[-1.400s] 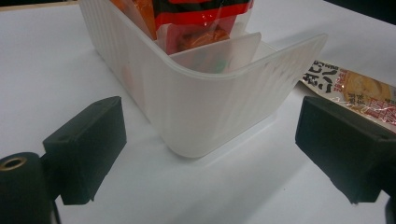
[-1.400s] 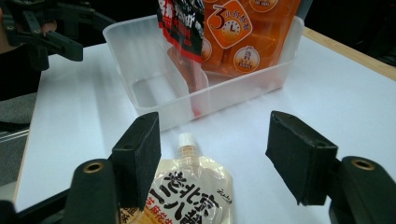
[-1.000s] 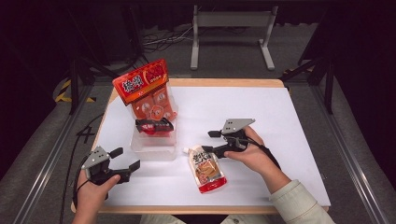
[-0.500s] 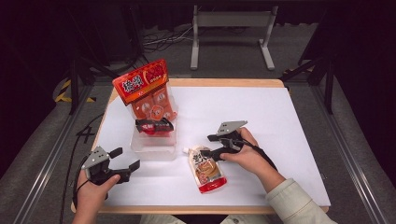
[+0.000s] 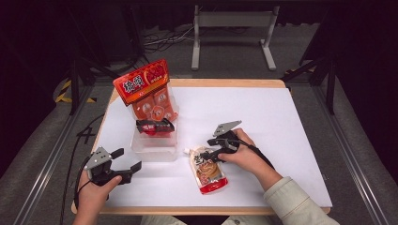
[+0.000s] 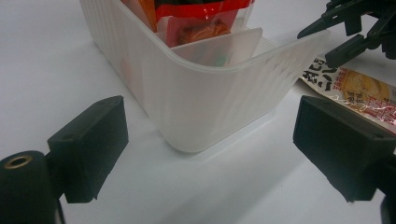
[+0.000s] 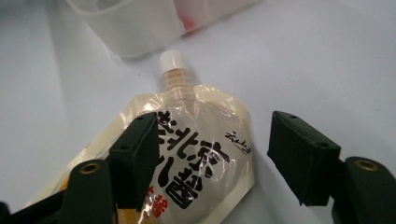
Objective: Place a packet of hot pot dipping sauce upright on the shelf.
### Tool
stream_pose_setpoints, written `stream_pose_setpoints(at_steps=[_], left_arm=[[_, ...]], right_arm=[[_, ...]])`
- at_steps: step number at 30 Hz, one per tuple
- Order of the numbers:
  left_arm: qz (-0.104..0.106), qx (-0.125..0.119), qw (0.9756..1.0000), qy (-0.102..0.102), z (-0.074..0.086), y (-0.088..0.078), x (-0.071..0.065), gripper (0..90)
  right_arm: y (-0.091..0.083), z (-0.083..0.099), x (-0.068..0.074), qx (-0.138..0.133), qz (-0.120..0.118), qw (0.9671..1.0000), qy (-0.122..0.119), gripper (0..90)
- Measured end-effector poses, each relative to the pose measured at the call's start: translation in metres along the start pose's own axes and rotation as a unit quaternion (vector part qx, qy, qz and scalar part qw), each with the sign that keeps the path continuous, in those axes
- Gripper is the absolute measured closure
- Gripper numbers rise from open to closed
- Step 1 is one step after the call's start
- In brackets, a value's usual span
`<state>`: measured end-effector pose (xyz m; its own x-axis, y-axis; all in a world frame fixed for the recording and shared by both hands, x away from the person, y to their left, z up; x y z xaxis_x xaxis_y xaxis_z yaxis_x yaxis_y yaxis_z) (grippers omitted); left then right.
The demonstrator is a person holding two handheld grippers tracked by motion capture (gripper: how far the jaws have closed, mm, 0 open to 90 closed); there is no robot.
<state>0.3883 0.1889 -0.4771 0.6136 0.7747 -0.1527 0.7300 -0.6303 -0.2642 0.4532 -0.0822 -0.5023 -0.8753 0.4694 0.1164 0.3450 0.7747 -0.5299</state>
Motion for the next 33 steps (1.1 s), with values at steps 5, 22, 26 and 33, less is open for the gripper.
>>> stream_pose_setpoints(at_steps=[5, 22, 26, 33], left_arm=[[0.002, 0.002, 1.0000, 0.002, 0.001, 0.000, 0.000, 11.0], [0.004, 0.008, 0.9999, 0.012, 0.002, 0.002, -0.003, 10.7], [0.002, 0.008, 0.9999, 0.012, 0.002, 0.002, -0.002, 10.6], [0.001, 0.008, 0.9999, 0.011, 0.002, 0.002, -0.002, 10.6]], right_arm=[[0.004, 0.002, 0.000, 0.014, 0.003, 0.9999, -0.007, 34.1], [0.017, 0.004, 0.005, 0.041, 0.007, 0.9987, -0.031, 44.7], [0.015, 0.004, 0.004, 0.037, 0.014, 0.9987, -0.033, 55.2], [0.010, 0.006, 0.003, 0.054, 0.014, 0.9974, -0.045, 85.2]])
Point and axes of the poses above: each handheld gripper's, and its own axes: y roughly forward along the jaws, z roughly out of its underside, x roughly to its left, the point moved 10 cm from there along y, roughly forward along the jaws, and after that the axes turned 11 degrees about -x, right-handed, at the moved point
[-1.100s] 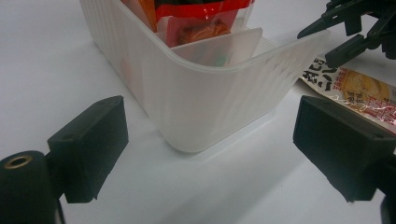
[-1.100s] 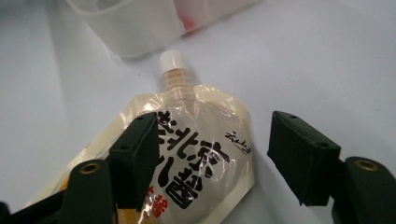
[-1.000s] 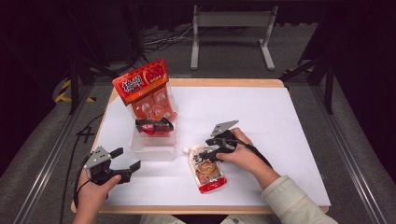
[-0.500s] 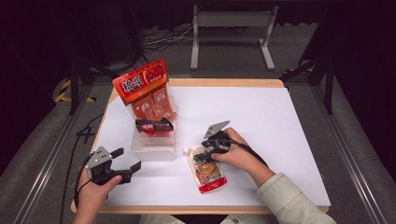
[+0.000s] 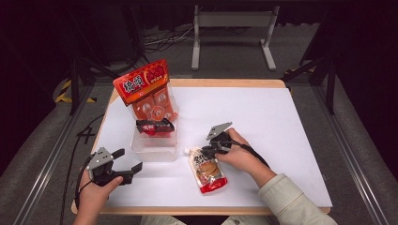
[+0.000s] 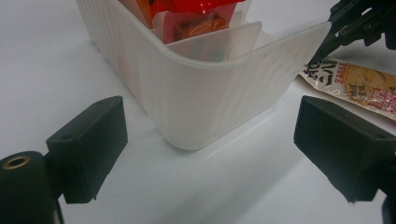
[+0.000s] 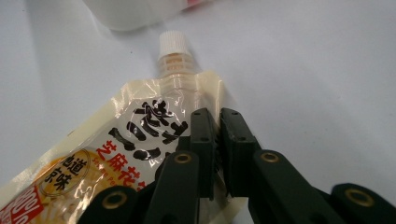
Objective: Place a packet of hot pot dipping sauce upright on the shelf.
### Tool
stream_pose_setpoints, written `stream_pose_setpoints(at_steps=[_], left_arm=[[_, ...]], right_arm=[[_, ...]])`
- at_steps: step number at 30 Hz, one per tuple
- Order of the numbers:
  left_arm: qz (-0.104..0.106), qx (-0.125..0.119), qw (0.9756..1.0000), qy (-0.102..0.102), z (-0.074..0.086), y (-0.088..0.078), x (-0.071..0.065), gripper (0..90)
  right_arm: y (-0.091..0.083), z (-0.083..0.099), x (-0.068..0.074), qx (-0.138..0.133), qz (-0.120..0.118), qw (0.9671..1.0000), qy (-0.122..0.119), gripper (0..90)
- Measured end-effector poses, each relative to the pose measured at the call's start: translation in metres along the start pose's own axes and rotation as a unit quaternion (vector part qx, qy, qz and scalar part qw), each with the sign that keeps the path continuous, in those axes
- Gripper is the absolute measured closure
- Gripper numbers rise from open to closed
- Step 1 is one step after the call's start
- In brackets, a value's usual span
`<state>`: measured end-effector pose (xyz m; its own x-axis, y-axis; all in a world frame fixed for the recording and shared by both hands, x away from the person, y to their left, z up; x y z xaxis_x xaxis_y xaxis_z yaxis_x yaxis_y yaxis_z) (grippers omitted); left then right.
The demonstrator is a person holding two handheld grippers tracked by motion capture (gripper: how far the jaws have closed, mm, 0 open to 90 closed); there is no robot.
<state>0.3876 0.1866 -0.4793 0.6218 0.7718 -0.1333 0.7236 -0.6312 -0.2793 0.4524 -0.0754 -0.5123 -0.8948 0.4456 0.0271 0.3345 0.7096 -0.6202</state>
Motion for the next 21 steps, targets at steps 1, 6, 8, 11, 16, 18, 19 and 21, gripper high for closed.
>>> stream_pose_setpoints(at_steps=[1, 6, 8, 11, 16, 18, 19, 21], left_arm=[[0.000, -0.001, 1.0000, 0.000, 0.000, 0.000, 0.000, 10.6], [-0.001, 0.000, 1.0000, 0.000, 0.000, 0.000, 0.000, 10.6], [-0.001, -0.001, 1.0000, 0.000, 0.000, 0.000, 0.001, 10.7], [-0.003, -0.002, 1.0000, -0.001, 0.000, 0.000, 0.002, 10.7], [-0.005, -0.003, 1.0000, -0.001, -0.001, -0.001, 0.002, 10.7], [-0.004, -0.003, 1.0000, -0.002, -0.001, -0.001, 0.002, 10.7], [-0.004, -0.003, 1.0000, -0.002, -0.001, -0.001, 0.002, 10.7], [-0.004, -0.002, 1.0000, -0.002, -0.001, -0.001, 0.002, 10.7]], right_arm=[[0.000, 0.000, 0.000, 0.001, -0.001, 1.0000, 0.001, 86.6], [-0.001, -0.001, 0.001, 0.003, -0.007, 1.0000, -0.003, 89.1], [-0.003, -0.002, 0.001, 0.002, -0.008, 1.0000, 0.002, 89.5], [-0.008, -0.006, 0.001, -0.008, -0.014, 0.9998, 0.015, 89.8], [-0.017, -0.014, 0.002, -0.025, -0.019, 0.9993, 0.021, 89.9], [-0.024, -0.019, 0.003, -0.035, -0.022, 0.9989, 0.021, 90.0], [-0.027, -0.022, 0.004, -0.040, -0.024, 0.9987, 0.022, 90.0], [-0.033, -0.025, 0.005, -0.047, -0.024, 0.9984, 0.021, 90.0]])
Point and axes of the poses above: each handheld gripper's, and its own axes: y roughly forward along the jaws, z roughly out of its underside, x roughly to its left, the point moved 10 cm from there along y, roughly forward along the jaws, and after that the axes turned 11 degrees about -x, right-handed, at the moved point
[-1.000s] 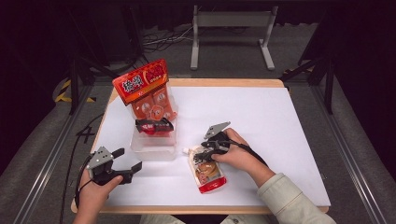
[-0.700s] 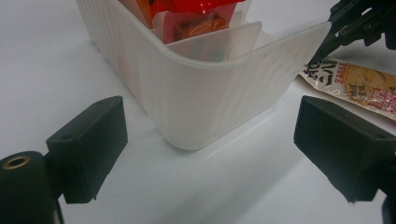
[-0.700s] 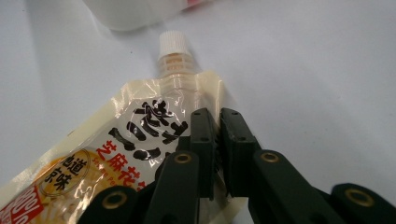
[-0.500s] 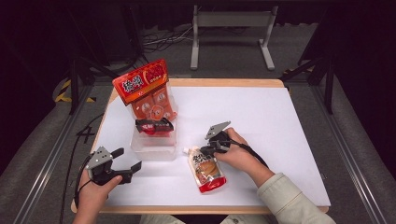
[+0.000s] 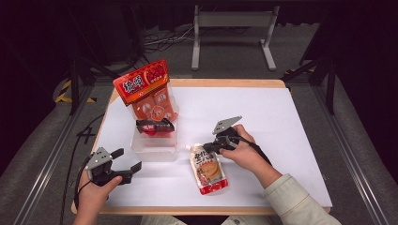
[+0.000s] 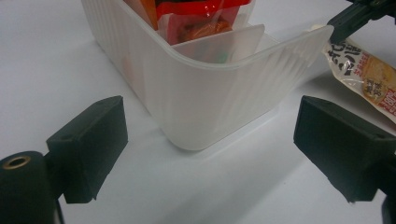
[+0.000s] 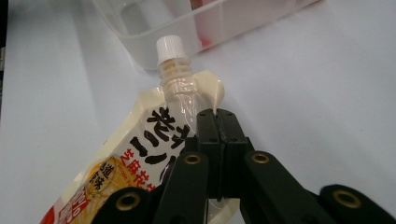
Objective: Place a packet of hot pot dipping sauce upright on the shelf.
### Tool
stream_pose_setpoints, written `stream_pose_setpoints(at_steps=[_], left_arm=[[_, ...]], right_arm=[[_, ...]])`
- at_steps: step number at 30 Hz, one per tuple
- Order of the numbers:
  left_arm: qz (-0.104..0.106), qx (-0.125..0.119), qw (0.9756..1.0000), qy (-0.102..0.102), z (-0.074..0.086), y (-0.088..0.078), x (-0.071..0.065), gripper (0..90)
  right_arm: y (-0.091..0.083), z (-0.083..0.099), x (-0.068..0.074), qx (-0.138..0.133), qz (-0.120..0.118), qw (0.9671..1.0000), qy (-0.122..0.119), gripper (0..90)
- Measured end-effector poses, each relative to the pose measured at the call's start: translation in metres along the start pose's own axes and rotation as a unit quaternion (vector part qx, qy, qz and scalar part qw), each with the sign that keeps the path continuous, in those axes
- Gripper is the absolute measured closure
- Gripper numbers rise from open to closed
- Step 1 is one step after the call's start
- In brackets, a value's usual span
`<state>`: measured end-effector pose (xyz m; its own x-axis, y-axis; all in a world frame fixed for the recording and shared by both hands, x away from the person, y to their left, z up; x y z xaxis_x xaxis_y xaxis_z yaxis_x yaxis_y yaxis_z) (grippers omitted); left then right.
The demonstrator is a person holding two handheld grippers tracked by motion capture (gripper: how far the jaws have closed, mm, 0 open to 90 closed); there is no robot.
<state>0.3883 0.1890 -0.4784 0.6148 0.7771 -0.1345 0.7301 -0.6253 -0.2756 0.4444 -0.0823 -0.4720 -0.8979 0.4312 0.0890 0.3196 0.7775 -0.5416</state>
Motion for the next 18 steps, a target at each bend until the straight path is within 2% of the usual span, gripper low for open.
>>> stream_pose_setpoints(at_steps=[11, 18], left_arm=[[-0.001, 0.000, 1.0000, -0.002, 0.000, 0.000, 0.000, 10.7], [-0.001, -0.004, 1.0000, -0.003, -0.001, -0.001, 0.000, 10.7]], right_arm=[[-0.020, -0.019, 0.012, -0.035, -0.009, 0.9993, 0.001, 90.0], [-0.036, -0.031, 0.020, -0.070, -0.022, 0.9973, 0.006, 90.0]])
Point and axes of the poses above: each handheld gripper's, and its own axes: y roughly forward along the jaws, z roughly out of its underside, x roughly to its left, the point moved 10 cm from there along y, roughly forward along the jaws, and after that the axes turned 11 degrees about -x, right-handed, at the moved point
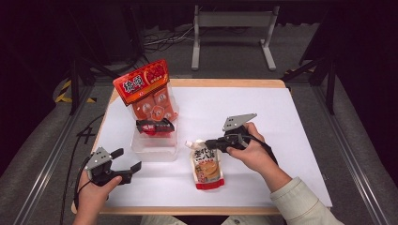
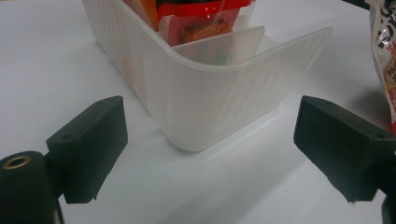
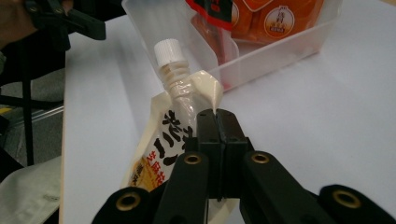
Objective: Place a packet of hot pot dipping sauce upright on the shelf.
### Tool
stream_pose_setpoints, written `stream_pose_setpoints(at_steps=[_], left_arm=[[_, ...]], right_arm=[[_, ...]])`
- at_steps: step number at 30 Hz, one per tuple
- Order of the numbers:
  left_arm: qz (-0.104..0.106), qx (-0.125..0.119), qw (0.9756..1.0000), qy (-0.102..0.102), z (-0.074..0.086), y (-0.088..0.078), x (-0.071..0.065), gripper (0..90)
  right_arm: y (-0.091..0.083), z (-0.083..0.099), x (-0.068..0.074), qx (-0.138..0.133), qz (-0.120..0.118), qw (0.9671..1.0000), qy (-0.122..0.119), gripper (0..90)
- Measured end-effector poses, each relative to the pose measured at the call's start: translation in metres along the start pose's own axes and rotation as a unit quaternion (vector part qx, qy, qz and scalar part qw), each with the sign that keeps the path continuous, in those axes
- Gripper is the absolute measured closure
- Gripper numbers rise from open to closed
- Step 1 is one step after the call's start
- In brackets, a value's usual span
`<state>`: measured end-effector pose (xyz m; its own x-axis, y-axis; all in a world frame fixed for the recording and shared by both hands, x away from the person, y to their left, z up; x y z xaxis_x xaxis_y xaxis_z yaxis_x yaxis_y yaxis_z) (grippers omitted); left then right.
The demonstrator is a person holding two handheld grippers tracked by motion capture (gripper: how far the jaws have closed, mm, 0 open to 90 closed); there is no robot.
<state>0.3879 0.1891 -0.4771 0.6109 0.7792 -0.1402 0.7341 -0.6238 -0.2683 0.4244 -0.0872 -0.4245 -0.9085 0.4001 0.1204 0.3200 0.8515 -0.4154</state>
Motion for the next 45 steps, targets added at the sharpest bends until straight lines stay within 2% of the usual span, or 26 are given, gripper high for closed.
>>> stream_pose_setpoints(at_steps=[6, 7, 13, 16, 21, 33, 36, 41, 43, 45], left_arm=[[0.007, -0.019, 0.9998, -0.004, -0.004, 0.000, -0.001, 9.4], [0.007, -0.019, 0.9998, -0.004, -0.004, 0.000, -0.001, 9.4], [0.007, -0.017, 0.9998, -0.001, -0.004, 0.000, -0.001, 9.3], [0.005, -0.018, 0.9998, -0.001, -0.004, 0.000, 0.000, 9.4], [0.005, -0.018, 0.9998, -0.002, -0.004, 0.000, 0.000, 9.4], [0.016, -0.018, 0.9997, -0.007, -0.009, -0.006, -0.005, 12.4], [0.030, -0.019, 0.9994, -0.006, -0.014, -0.011, -0.012, 12.8], [0.053, -0.039, 0.9978, 0.006, -0.034, -0.019, -0.029, 11.4], [0.066, -0.046, 0.9965, 0.020, -0.042, -0.020, -0.039, 10.4], [0.088, -0.056, 0.9941, 0.032, -0.050, -0.020, -0.052, 10.3]], right_arm=[[-0.011, -0.011, 0.014, -0.030, -0.035, 0.9989, 0.010, 90.0], [-0.011, -0.011, 0.014, -0.030, -0.035, 0.9989, 0.010, 90.0], [-0.017, -0.023, 0.022, -0.062, -0.059, 0.9962, 0.015, 90.0], [-0.020, -0.027, 0.024, -0.080, -0.075, 0.9936, 0.028, 90.0], [-0.025, -0.035, 0.024, -0.103, -0.083, 0.9906, 0.035, 90.0], [-0.033, -0.052, 0.025, -0.116, -0.075, 0.9904, 0.010, 90.0], [-0.034, -0.055, 0.026, -0.116, -0.074, 0.9904, 0.005, 90.0], [-0.036, -0.061, 0.029, -0.118, -0.075, 0.9902, -0.003, 90.0], [-0.036, -0.064, 0.031, -0.118, -0.077, 0.9900, -0.004, 90.0], [-0.036, -0.065, 0.032, -0.118, -0.078, 0.9899, -0.005, 90.0]])
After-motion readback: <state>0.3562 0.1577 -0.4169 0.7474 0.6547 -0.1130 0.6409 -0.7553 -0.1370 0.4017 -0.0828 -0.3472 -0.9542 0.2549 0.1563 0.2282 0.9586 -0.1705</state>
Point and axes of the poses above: each handheld gripper's, and its own axes: y roughly forward along the jaws, z roughly out of its underside, x roughly to its left, the point moved 10 cm from there along y, roughly forward along the jaws, and after that the axes turned 11 degrees about -x, right-handed, at the moved point
